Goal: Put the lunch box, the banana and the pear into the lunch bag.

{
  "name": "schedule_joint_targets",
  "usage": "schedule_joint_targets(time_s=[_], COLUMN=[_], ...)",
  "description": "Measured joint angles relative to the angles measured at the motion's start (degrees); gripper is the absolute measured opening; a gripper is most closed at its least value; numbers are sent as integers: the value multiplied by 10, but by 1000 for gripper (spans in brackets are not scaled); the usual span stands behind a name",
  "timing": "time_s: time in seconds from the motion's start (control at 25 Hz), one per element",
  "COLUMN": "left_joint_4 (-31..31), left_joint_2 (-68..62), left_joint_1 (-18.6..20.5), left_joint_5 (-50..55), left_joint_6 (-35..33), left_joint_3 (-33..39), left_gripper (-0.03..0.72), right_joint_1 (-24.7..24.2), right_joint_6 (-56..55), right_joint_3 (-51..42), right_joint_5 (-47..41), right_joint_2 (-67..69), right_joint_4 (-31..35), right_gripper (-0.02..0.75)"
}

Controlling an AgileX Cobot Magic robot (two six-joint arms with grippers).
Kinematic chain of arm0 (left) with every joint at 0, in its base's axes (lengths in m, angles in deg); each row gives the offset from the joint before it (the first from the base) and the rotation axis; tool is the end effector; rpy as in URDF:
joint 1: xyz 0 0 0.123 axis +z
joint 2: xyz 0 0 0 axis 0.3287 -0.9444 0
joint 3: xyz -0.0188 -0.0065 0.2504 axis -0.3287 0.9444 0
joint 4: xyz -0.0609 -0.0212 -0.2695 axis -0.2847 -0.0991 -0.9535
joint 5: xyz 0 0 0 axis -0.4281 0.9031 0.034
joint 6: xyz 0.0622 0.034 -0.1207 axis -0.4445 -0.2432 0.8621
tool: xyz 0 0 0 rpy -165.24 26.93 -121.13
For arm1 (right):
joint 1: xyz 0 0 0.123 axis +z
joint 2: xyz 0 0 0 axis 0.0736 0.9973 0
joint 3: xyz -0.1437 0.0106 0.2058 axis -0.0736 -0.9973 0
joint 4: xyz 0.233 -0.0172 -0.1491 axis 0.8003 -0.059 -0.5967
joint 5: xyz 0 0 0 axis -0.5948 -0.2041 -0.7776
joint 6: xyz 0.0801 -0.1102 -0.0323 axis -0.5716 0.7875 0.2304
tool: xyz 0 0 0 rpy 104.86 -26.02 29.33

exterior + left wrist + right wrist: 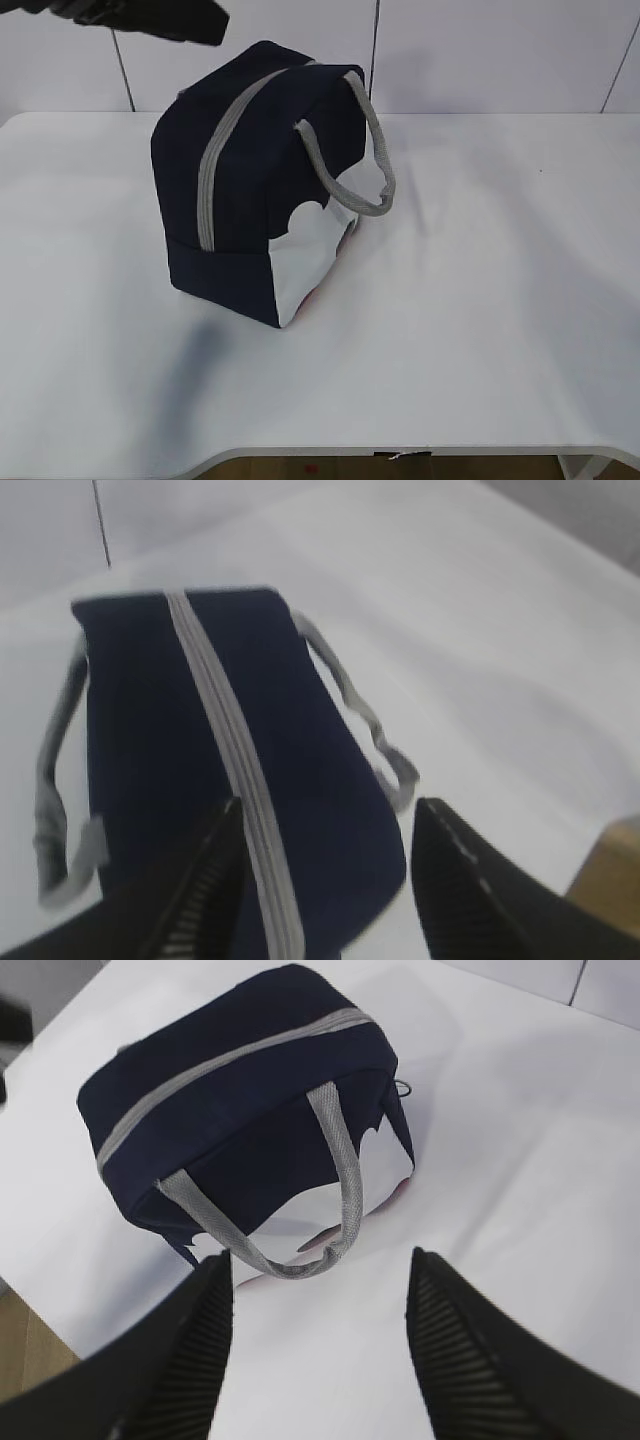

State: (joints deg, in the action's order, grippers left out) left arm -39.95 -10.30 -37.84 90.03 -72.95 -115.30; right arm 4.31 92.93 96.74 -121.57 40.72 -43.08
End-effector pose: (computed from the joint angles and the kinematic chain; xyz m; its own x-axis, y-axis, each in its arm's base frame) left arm 0.3599 -0.1934 0.3110 -0.4833 0.2365 -0.8429 0.6998 0.6829 -0.2096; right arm 0.3582 0.0721 0.3926 -0.6156 -0.2621 -0.7432 -0.5502 0.8181 0.1672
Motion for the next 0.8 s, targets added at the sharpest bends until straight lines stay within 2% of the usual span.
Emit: schedule_joint_targets(time_s=[0.2,0.48,0.64,0.8], left_joint_4=[145,301,357,367], left_joint_2=[29,66,77,100], left_joint_1=[0,0,0,0], left_joint_5=[125,270,286,289], left_joint_6=[138,316,378,400], left_joint_3=[0,-1,-1,-1], left_gripper=[403,403,399,396], right_joint_1=[0,0,0,0], right_joint_6=[-70,-106,-109,-131], right_joint_3=[0,-45,-120,-214], right_joint_5=[-2,-5,-5,-5], right_joint_2=[-35,-98,-143,-205], right_joint_4=[-42,-96,-105,-124], right_gripper=[446,446,446,446])
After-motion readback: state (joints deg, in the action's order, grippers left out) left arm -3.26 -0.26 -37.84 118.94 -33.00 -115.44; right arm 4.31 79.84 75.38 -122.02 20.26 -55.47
